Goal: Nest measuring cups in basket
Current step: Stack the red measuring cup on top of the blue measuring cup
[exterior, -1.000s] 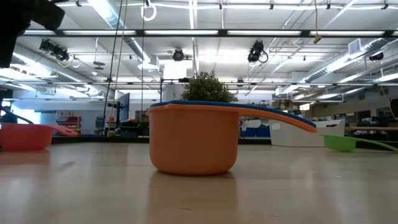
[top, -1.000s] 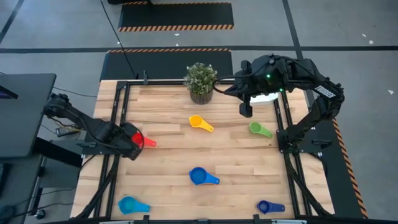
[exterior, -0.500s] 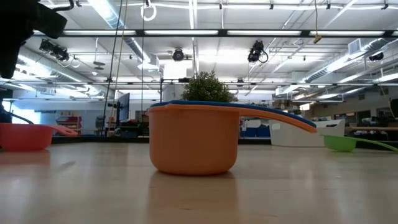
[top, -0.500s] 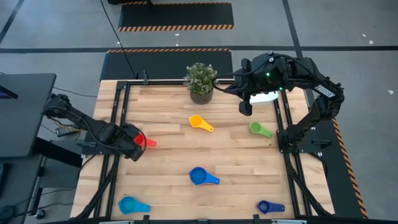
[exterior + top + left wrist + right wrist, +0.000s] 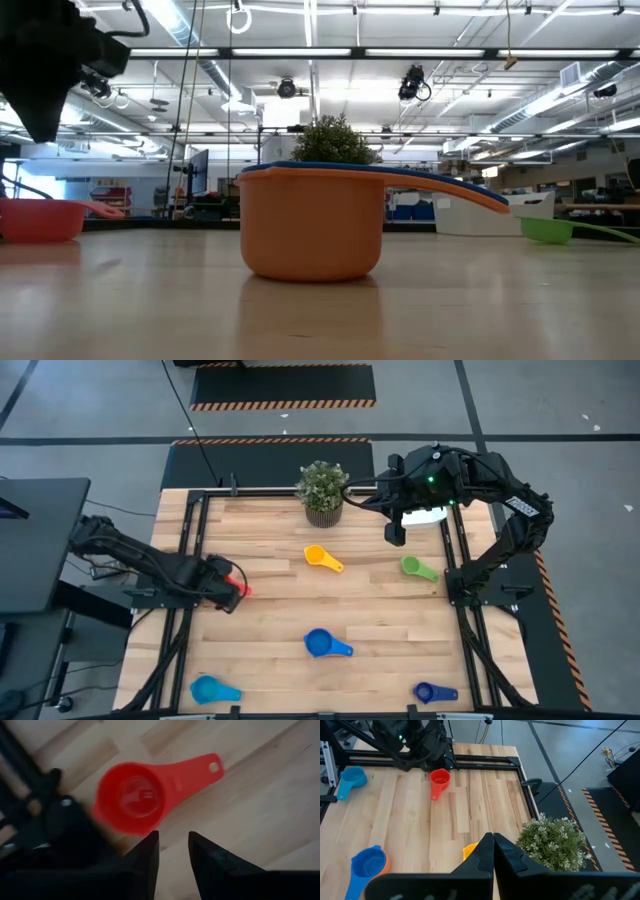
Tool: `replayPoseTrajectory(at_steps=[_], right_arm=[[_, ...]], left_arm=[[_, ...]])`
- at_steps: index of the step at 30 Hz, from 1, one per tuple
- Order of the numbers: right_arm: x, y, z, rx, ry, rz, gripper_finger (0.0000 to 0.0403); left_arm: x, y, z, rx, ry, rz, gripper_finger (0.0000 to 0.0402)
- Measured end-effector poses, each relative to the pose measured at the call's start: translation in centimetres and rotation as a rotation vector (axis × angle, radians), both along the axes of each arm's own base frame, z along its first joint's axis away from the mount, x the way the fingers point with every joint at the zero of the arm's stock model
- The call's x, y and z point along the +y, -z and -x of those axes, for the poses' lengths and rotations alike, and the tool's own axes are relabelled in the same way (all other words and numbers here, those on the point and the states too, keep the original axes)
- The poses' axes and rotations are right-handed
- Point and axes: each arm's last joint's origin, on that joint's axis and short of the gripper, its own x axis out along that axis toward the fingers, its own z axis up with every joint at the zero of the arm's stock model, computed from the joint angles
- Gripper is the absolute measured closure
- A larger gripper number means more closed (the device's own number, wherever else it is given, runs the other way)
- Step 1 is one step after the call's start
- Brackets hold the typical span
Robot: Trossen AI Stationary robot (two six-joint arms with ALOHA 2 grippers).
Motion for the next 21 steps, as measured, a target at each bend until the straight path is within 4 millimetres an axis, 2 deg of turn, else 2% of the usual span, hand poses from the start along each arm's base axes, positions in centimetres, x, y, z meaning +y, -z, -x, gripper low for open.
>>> replayPoseTrajectory(at_steps=[9, 21], right_arm=[[0.0, 0.0, 0.0, 0.000, 0.000, 0.000, 0.0398], [0.0, 0.0, 0.0, 0.003, -0.011, 0.015, 0.0398]], left_arm=[[0.5, 3.4, 0.9, 0.071, -0.002, -0.011, 0.0289], [0.4, 3.6, 1.0, 0.085, 0.013, 0.003, 0.0289]])
